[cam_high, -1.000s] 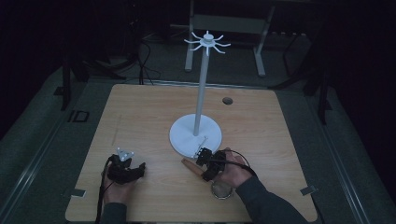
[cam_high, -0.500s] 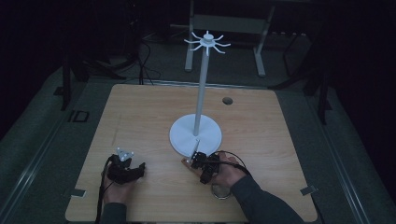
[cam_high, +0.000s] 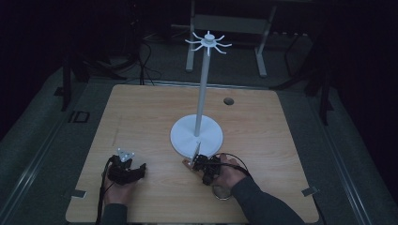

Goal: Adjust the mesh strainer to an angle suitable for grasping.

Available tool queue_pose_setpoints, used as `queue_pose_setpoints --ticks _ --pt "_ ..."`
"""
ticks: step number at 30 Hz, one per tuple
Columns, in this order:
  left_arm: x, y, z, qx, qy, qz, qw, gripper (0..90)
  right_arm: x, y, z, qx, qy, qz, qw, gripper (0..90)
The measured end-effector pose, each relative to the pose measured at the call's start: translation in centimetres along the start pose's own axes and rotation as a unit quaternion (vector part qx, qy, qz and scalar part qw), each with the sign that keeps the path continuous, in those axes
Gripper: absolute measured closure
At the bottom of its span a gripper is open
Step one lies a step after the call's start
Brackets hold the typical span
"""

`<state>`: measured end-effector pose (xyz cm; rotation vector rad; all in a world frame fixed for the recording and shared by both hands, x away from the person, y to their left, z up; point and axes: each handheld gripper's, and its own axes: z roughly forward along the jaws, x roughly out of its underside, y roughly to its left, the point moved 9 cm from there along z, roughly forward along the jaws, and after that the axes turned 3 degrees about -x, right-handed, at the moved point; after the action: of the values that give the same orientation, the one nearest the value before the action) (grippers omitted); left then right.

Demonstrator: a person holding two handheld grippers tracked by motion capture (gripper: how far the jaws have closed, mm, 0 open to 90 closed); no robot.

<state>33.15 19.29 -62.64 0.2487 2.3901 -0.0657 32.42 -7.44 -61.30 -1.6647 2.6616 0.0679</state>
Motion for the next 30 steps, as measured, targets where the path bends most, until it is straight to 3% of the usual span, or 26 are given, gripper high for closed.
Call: queue_pose_setpoints --ticks 7,17,24,25,30 --pt "0.0 0.0 0.0 0.0 0.0 0.0 1.0 32.6 0.2 -0.3 -0.1 0.0 -0.008 0.004 1.0 69.2" --pt "0.0 0.0 0.0 -0.001 0.0 0.0 1.0 32.6 0.6 -1.1 -1.1 -0.003 -0.057 0.02 0.9982 69.5" --pt "0.0 0.0 0.0 -0.001 0.0 0.001 1.0 32.6 0.6 -2.0 -2.2 -0.004 -0.102 0.038 0.9941 69.5" --pt "0.0 0.0 0.0 -0.002 0.0 0.001 1.0 32.6 0.6 -2.4 -2.6 -0.002 -0.117 0.042 0.9923 69.5" --pt "0.0 0.0 0.0 -0.002 0.0 0.0 1.0 32.6 0.5 -3.2 -3.4 0.007 -0.142 0.059 0.9881 69.5"
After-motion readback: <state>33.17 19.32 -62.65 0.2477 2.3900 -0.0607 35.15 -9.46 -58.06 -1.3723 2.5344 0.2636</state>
